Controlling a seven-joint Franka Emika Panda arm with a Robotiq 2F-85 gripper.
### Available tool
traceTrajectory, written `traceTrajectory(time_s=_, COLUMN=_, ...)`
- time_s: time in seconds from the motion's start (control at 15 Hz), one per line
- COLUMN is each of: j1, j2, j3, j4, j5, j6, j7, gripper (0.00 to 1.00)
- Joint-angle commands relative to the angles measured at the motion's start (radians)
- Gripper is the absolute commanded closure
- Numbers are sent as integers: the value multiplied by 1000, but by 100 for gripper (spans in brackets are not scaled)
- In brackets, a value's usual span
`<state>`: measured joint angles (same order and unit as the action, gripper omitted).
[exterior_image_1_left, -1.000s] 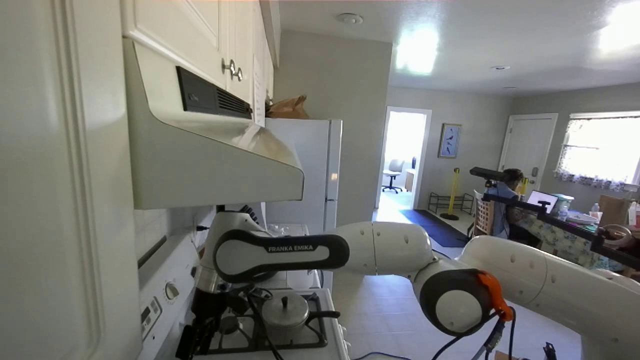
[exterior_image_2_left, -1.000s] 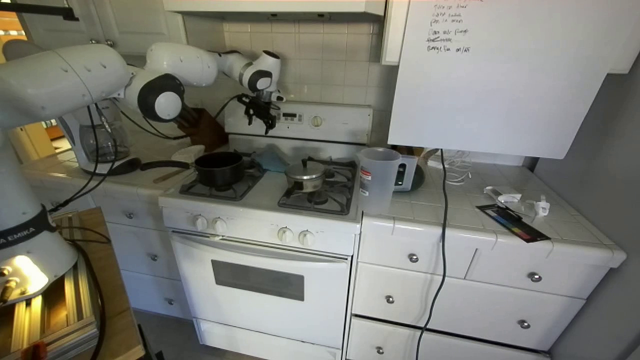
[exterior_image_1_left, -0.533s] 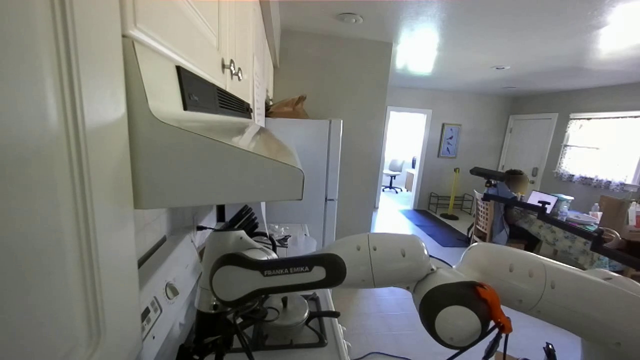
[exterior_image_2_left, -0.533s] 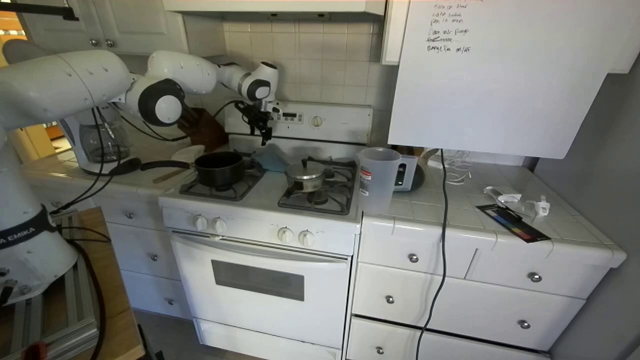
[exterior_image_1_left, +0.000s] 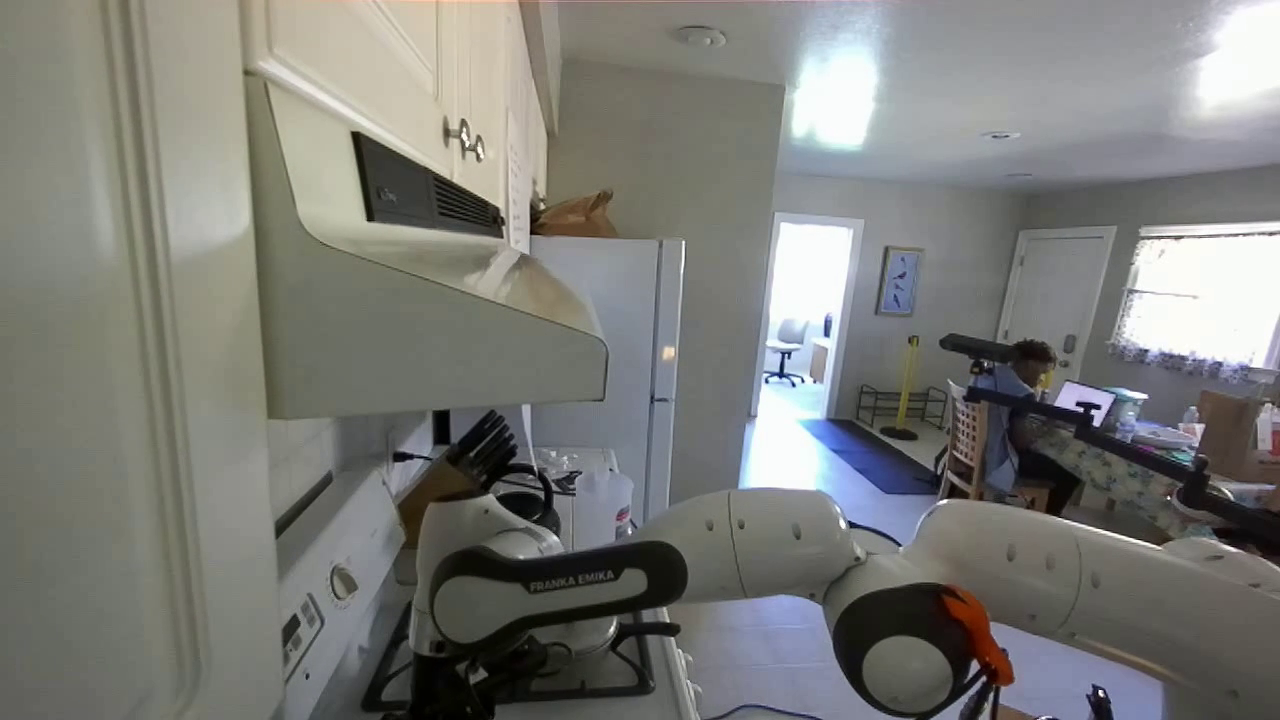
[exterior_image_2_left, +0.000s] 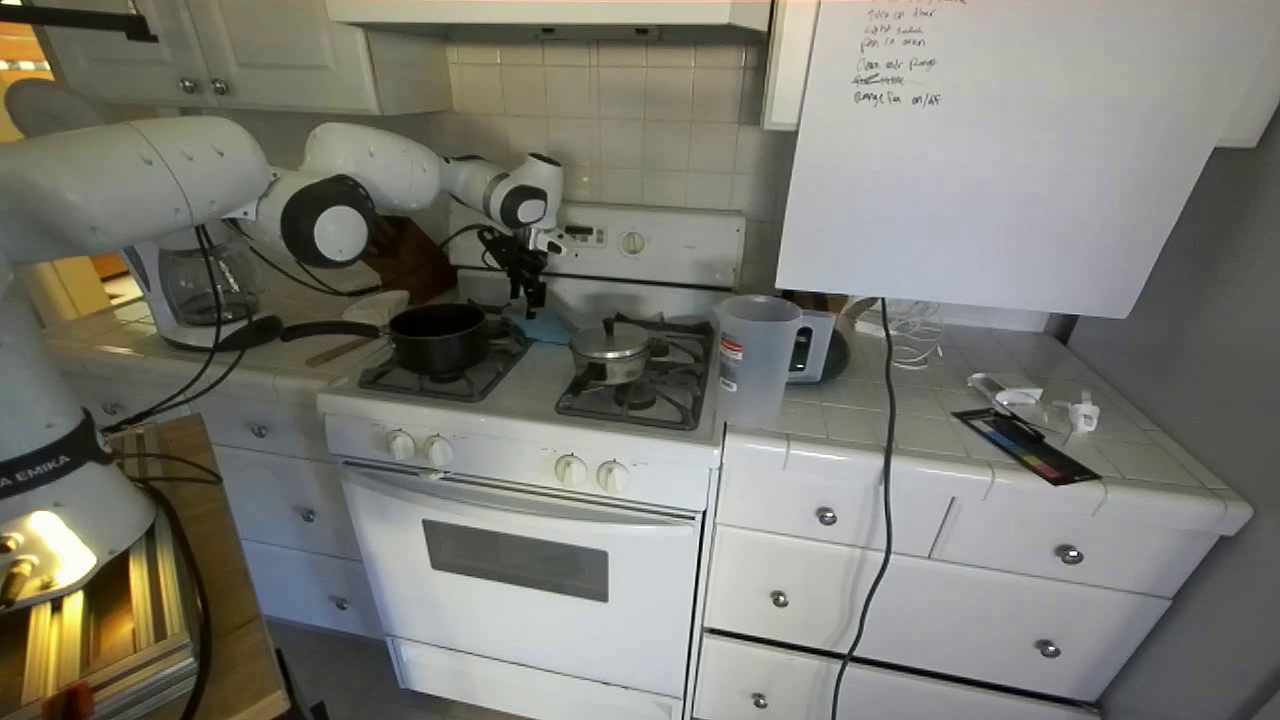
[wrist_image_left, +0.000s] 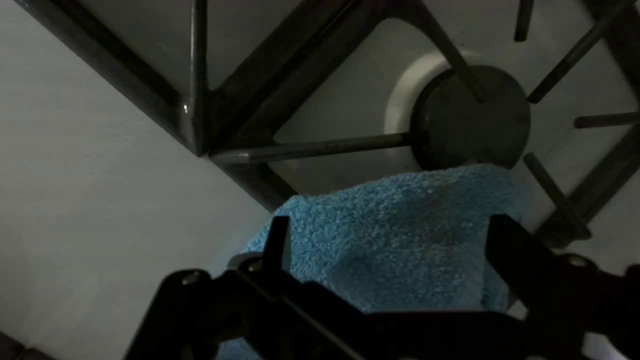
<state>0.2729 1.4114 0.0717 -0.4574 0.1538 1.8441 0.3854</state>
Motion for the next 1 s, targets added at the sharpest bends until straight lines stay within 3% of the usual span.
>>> traceTrajectory(time_s=0.0, j1=16, j2=56, j3=-43, j4=43, j5=-51, j6=65, j7=75, gripper=0)
traceTrajectory(time_s=0.2, j1=35, j2=78, j3=-90, j4=46, j5=-106, j6=156, j7=106, gripper=0)
traceTrajectory(time_s=0.33, j1=43, j2=78, j3=-100, j4=36, j5=-122, j6=193, j7=115, gripper=26)
traceTrajectory(time_s=0.93, j1=72, j2=78, j3=-99, j4=20, j5=-128, j6=248, j7=127, gripper=92)
